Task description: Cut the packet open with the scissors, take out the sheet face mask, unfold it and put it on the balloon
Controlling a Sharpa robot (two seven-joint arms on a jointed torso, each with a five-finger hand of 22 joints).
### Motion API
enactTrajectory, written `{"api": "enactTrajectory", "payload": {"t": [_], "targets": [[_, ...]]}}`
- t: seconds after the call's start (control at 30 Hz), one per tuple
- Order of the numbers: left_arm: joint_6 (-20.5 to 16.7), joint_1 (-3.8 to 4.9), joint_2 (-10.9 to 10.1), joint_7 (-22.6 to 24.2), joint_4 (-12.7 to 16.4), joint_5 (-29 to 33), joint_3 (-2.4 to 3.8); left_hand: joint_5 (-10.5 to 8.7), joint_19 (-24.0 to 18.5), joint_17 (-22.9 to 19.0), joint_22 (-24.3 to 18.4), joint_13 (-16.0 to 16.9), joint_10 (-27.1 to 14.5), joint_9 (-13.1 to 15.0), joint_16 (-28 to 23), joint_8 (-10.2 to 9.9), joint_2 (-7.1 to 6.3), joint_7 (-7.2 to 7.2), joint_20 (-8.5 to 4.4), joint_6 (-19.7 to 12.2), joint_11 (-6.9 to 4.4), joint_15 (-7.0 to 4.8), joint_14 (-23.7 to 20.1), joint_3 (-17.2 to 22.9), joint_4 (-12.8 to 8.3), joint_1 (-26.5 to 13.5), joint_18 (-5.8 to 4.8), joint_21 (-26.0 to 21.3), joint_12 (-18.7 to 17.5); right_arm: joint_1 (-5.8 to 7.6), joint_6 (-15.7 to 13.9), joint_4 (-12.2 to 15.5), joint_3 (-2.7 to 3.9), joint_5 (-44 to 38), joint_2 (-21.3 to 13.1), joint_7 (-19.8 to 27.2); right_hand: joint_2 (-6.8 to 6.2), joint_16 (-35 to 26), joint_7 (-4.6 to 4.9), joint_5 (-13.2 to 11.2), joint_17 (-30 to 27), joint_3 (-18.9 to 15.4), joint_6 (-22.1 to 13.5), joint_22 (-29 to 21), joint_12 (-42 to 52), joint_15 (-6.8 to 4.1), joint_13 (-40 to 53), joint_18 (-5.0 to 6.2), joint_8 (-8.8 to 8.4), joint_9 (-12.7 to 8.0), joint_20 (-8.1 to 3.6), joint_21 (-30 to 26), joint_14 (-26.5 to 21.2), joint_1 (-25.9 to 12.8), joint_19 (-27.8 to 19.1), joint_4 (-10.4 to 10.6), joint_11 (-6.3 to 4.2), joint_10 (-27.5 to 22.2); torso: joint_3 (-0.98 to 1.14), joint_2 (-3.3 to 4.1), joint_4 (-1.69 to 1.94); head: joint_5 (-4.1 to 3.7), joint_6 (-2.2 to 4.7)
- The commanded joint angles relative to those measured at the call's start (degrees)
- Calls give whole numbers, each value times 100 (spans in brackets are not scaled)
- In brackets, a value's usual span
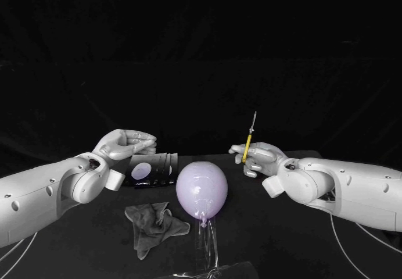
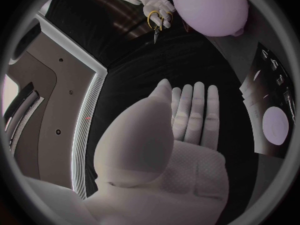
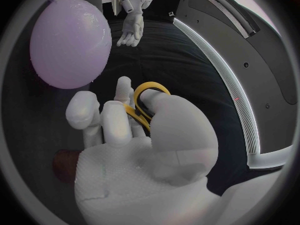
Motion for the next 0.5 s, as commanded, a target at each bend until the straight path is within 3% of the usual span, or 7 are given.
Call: {"api": "enactTrajectory", "payload": {"t": [0.03,0.17,0.23,0.27,0.33,0.43,0.5], "targets": [[-106,-40,-33,147,49,-255,5,16,-27,-7,-8,2,-10,-8,-33,-24,-26,39,3,-5,17,-2,-57,8,23,-10,21,-30,-27,-59,-13,75,2,161,-51,125,728,-57,184,-10,-31,47,-123,14,-349,37,-288,82,-31,-5,67,13,31,694,63,-114,3,157,-6,3,5,9,-43],[-143,-101,-65,128,60,-256,5,16,-24,-7,-9,4,0,-12,-35,-24,-16,42,4,10,16,-3,-53,27,19,-5,25,-31,-28,-137,8,167,1,154,-117,77,716,109,80,-2,213,28,61,188,-133,-47,-227,41,34,23,29,237,183,588,284,-220,-111,887,-1,5,6,-1,-78],[-170,-134,-74,104,55,-244,5,16,-20,-7,-9,4,3,-14,-35,-25,-12,42,4,16,15,-4,-50,39,15,4,28,-31,-29,-177,-14,227,1,137,-150,59,702,430,22,2,610,73,119,454,1886,-115,1350,-42,57,27,-24,581,338,515,527,-277,-168,1515,-3,5,5,-11,-92],[-180,-145,-75,95,52,-239,5,16,-13,-7,-9,4,7,-19,-35,-29,-3,44,4,25,15,-7,-42,65,10,24,31,-29,-33,-191,-38,251,1,119,-162,53,610,770,-38,7,1042,30,266,710,3589,-138,2687,-120,138,59,-43,911,464,469,736,-315,-235,1869,-3,5,5,-14,-94],[-200,-162,-77,78,47,-231,4,16,-2,-6,-8,4,11,-26,-36,-33,4,49,2,35,15,-9,-32,97,6,50,35,-26,-37,-212,-113,296,1,69,-186,38,287,1187,-137,3,1592,-164,489,972,4520,-183,3432,-199,283,128,-80,1249,593,362,944,-382,-300,1989,-3,2,3,-20,-108],[-229,-179,-81,59,43,-223,4,16,3,-6,-7,4,13,-28,-36,-35,5,50,1,39,15,-10,-29,110,6,59,36,-24,-38,-232,-252,351,0,-60,-222,-9,-141,1762,-549,-4,2389,-511,1228,1187,6001,-423,4637,-257,949,573,-256,1513,741,161,1087,-430,-557,2082,0,-3,7,-30,-129],[-252,-187,-84,46,39,-215,4,16,19,-6,-5,3,16,-37,-37,-41,4,53,-4,51,16,-12,-18,147,4,87,38,-18,-42,-242,-346,388,0,-204,-250,-82,-333,1918,-606,7,2633,-713,1475,1208,6135,-470,4747,-257,1408,1018,-342,1531,781,21,1081,-416,-703,2093,-2,-6,9,-37,-139]]}}
